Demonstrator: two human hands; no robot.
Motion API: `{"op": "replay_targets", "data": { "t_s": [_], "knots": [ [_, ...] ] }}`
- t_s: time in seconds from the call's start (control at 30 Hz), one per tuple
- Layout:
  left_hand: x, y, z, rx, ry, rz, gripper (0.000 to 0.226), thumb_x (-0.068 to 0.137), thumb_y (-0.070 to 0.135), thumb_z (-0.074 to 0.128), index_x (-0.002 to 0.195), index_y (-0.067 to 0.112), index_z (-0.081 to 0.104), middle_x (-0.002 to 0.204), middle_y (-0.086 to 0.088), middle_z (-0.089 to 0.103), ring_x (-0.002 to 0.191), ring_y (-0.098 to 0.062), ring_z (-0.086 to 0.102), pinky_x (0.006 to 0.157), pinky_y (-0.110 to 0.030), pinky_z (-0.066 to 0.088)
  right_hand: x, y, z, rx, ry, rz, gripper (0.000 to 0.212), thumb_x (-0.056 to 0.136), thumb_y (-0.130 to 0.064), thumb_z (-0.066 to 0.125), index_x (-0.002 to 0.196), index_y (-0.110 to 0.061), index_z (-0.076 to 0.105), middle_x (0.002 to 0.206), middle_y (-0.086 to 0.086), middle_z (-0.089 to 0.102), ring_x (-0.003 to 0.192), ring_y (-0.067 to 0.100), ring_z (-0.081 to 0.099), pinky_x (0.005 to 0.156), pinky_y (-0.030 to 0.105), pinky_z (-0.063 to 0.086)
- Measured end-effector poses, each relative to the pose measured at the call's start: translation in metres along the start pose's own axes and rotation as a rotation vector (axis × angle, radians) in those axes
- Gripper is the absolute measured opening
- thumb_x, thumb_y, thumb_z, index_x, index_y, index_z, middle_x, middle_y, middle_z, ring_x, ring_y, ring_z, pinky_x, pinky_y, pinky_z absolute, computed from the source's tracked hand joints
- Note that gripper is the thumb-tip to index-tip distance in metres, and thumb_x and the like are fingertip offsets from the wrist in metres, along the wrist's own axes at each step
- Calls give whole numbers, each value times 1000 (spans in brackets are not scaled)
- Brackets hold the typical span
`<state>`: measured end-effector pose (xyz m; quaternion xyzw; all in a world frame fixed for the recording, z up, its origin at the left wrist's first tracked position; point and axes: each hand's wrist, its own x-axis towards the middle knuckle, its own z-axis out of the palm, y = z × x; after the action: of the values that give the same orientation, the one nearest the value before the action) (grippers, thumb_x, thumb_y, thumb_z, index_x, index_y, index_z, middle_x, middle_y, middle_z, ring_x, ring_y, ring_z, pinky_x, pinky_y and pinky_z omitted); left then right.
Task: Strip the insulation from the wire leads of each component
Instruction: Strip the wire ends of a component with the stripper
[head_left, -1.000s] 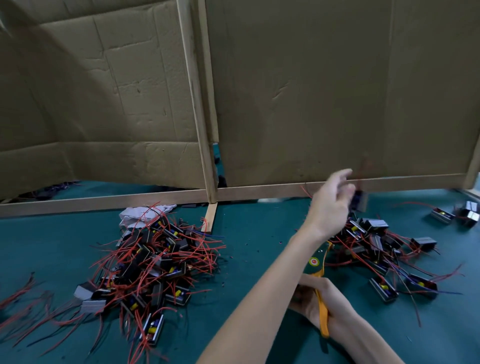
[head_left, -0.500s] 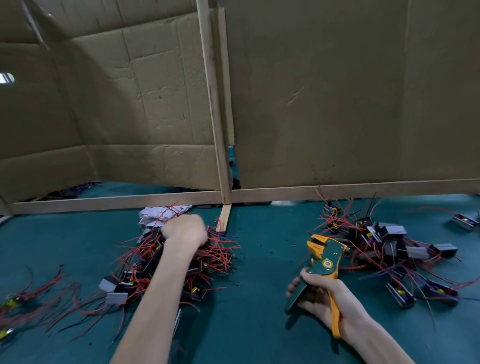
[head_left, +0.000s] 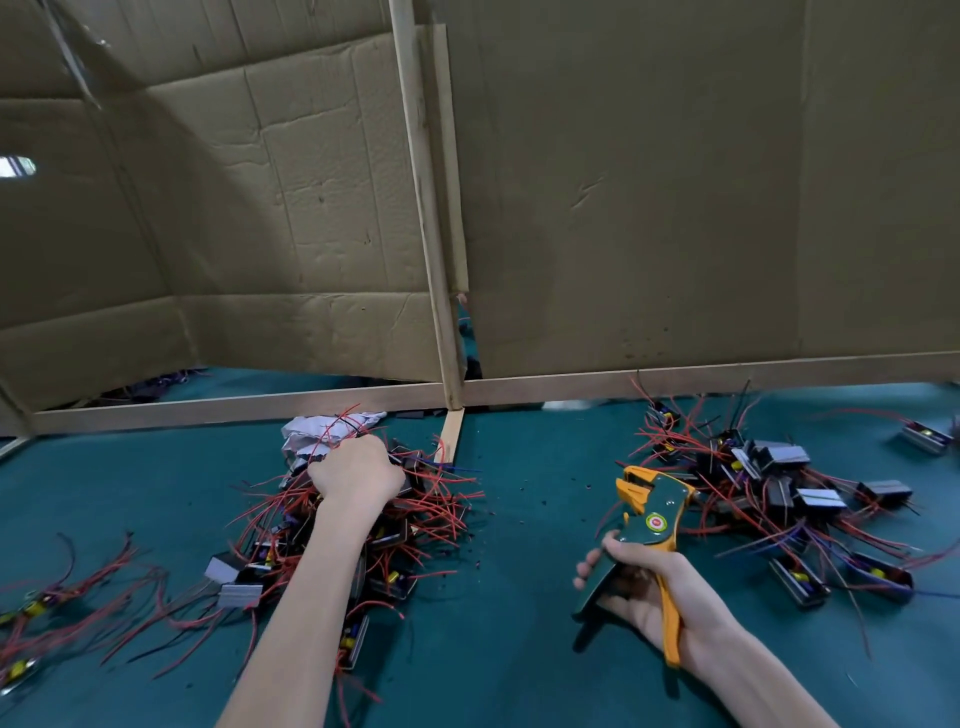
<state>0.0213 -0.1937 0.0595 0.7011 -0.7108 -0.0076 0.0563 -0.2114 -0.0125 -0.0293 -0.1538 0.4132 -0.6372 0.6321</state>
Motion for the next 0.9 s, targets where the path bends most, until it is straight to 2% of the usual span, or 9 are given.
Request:
{"op": "replay_targets", "data": {
  "t_s": [0.07, 0.17, 0.27, 0.37, 0.43, 0.5, 0.6, 0.77, 0.9],
  "knots": [
    [-1, 4, 3, -35, 13, -22, 13, 83, 27, 56, 83, 14, 53, 95, -4, 64, 93, -27, 61, 85, -34, 42, -1, 0, 1, 8, 4, 2, 25, 75, -2, 66, 97, 6, 58, 82, 26, 63, 75, 40, 67, 66, 46, 58],
    [-4, 8, 4, -77, 53, -103, 35, 84, 30, 55, 109, 7, 53, 104, -10, 65, 101, -31, 61, 90, -38, 40, -1, -1, 1, 11, 7, 2, 23, 75, -1, 65, 96, 6, 58, 82, 26, 63, 75, 40, 67, 65, 46, 58],
    [-8, 10, -9, -132, 197, -89, 32, 83, 30, 54, 107, 8, 54, 101, -13, 66, 100, -35, 59, 83, -37, 39, -2, -1, 2, 7, 14, 9, 18, 73, -2, 66, 87, 9, 62, 82, 27, 64, 74, 40, 67, 65, 46, 58],
    [-16, 18, -30, -218, 377, 96, 23, 83, 27, 57, 100, 13, 53, 90, -7, 64, 94, -32, 56, 78, -37, 38, -1, -1, 2, 28, 20, 9, 11, 73, -2, 68, 79, 7, 67, 81, 26, 64, 74, 39, 67, 67, 46, 58],
    [-24, 29, -34, -453, 424, 331, 25, 81, 19, 64, 104, 17, 55, 91, -1, 64, 93, -24, 56, 82, -37, 45, -1, -1, 1, 41, 22, -11, 15, 74, -2, 67, 86, 6, 64, 81, 24, 64, 74, 38, 67, 69, 46, 58],
    [-38, 44, -26, -675, 336, 586, 29, 80, 11, 68, 107, 18, 60, 97, 3, 66, 93, -16, 58, 85, -34, 48, -1, -2, 1, 39, 29, -54, 20, 75, -3, 66, 92, 4, 60, 80, 22, 64, 73, 36, 67, 69, 46, 58],
    [-53, 65, 14, -548, 182, 823, 29, 81, 8, 66, 108, 18, 64, 107, 4, 68, 100, -15, 60, 92, -29, 45, -1, -5, 1, 14, 55, -128, 20, 74, -5, 65, 92, 0, 59, 80, 21, 64, 73, 34, 67, 68, 43, 60],
    [-58, 70, 75, -358, -63, 864, 35, 79, 1, 54, 107, 17, 68, 111, 2, 67, 109, -20, 58, 94, -30, 43, -3, -8, -1, -37, 69, -193, 20, 73, -6, 65, 91, 0, 58, 83, 24, 63, 76, 38, 65, 67, 43, 60],
    [-54, 69, 78, -379, -32, 771, 27, 80, 14, 52, 97, 21, 71, 106, 6, 68, 104, -17, 59, 88, -30, 46, -2, -8, -1, -29, 76, -186, 18, 73, -5, 65, 88, 1, 58, 83, 25, 62, 75, 38, 64, 65, 44, 59]
  ]
}}
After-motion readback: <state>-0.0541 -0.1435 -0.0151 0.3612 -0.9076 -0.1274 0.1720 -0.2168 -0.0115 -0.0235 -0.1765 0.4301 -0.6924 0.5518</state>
